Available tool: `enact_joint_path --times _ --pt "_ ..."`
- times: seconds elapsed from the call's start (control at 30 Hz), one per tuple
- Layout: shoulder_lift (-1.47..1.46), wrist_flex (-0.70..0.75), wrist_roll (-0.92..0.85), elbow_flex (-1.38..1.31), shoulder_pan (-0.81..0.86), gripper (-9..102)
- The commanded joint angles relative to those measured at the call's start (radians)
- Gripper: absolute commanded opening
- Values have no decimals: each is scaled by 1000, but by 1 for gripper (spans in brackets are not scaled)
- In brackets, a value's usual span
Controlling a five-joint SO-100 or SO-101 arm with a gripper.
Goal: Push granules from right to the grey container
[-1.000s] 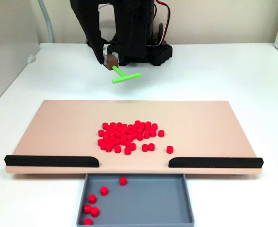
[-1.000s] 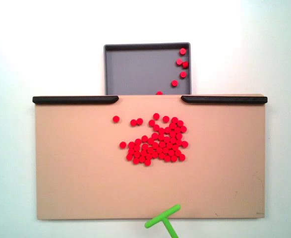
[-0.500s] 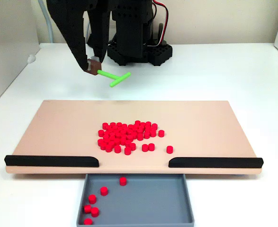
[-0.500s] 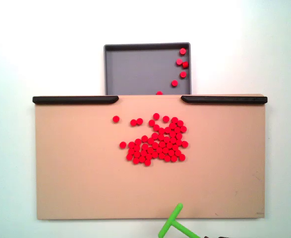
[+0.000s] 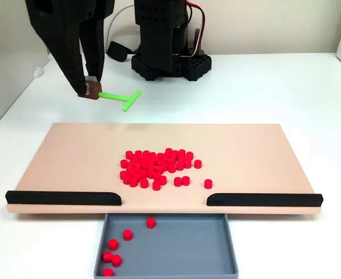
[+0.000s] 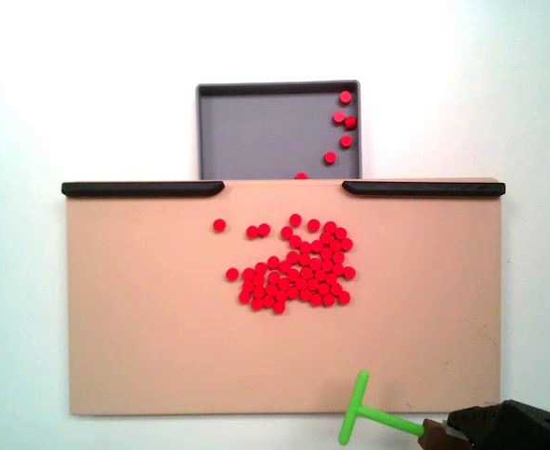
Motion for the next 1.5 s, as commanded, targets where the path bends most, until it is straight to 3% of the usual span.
enact_joint_path --times 0.0,0.37,0.7,1.47 --pt "-35 28 -351 -107 12 0" --pt "-219 38 -357 -364 44 0" --pt "-371 23 -546 -549 20 0" --pt "-477 -21 -767 -589 -25 0"
